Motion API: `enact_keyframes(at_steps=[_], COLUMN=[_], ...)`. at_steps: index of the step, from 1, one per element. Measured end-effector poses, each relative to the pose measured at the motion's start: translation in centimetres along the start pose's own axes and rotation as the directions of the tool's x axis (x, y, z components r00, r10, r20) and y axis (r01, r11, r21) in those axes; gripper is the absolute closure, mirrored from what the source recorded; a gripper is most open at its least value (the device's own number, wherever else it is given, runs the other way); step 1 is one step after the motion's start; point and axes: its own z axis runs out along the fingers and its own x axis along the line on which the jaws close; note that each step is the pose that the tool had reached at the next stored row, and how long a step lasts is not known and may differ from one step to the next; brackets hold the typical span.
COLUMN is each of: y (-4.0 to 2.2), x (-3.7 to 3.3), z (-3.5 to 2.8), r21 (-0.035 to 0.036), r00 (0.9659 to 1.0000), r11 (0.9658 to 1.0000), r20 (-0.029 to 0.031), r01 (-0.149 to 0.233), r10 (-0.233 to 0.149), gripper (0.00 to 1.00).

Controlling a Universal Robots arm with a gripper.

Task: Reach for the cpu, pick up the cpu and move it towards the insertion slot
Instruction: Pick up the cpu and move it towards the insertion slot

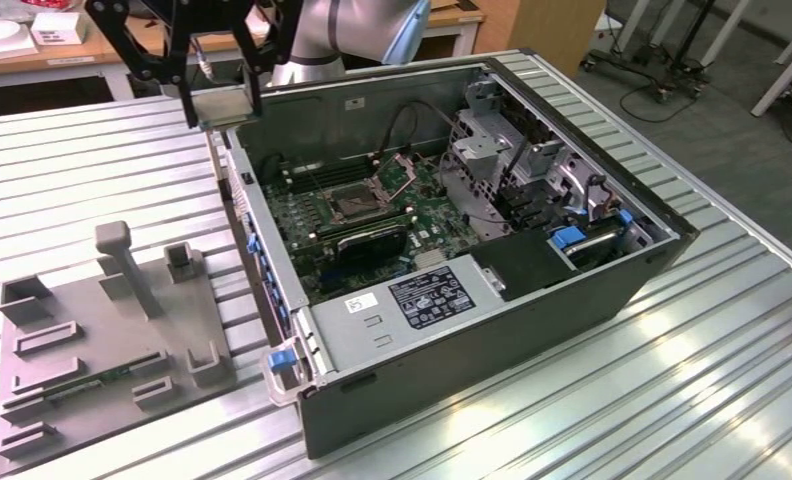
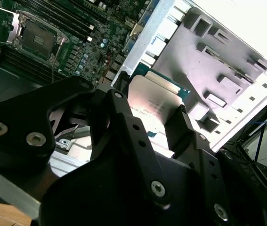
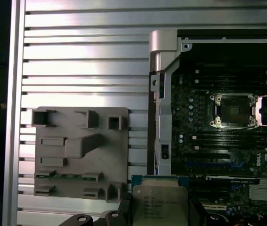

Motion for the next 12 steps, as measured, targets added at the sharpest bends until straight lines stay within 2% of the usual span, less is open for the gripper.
enact_keyframes(at_steps=[12], y=[-0.01], x=[-0.53], z=[0.06], r21=[-0.0001], r00=[1.0], r11=[1.0], r20=[0.0001], r01=[0.0], r10=[0.0], gripper=[0.45])
